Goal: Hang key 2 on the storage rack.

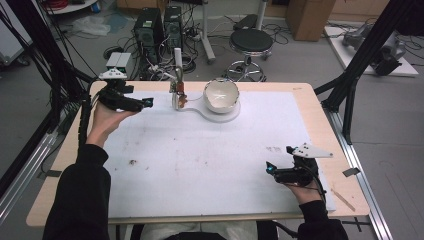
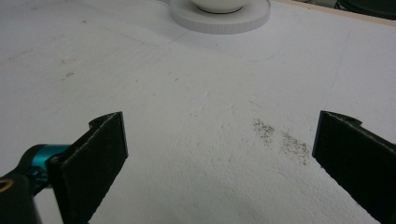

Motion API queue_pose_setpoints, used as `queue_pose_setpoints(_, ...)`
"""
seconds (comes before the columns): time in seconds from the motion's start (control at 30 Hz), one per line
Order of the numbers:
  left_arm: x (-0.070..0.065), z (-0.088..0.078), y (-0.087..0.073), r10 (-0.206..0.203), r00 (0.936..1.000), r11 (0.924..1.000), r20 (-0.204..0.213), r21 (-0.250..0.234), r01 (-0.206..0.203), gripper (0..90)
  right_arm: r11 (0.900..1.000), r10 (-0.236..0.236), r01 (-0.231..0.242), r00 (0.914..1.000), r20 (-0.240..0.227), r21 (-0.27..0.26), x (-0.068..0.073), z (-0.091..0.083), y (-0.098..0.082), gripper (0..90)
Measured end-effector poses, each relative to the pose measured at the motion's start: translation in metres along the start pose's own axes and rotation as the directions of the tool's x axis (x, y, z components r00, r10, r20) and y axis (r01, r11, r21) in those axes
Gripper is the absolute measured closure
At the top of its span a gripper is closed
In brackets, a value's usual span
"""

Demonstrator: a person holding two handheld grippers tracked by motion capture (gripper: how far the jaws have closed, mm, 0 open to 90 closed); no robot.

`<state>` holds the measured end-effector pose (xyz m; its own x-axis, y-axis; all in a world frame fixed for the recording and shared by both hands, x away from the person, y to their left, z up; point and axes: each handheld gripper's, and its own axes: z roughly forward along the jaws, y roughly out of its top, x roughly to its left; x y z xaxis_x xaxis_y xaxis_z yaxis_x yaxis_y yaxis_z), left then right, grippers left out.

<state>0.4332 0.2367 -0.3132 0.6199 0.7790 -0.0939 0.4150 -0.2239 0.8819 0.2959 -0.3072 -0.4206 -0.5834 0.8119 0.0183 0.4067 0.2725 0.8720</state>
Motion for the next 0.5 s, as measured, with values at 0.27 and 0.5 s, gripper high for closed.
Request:
queue_pose_setpoints(0.27, -0.005, -0.009, -0.020, -0.005, 0.9998, 0.9999, 0.018, 0.016, 0.004, 1.7, 1.000, -0.010, 0.010, 0.9999, 0.006, -0.001, 0.001, 0.001, 0.001, 2.4)
queue_pose_setpoints(0.5, -0.017, -0.021, -0.035, 0.010, 0.9997, 0.9999, 0.022, 0.011, -0.010, 1.7, 1.000, -0.002, 0.002, 0.9999, 0.013, 0.006, 0.000, 0.000, 0.001, 2.4)
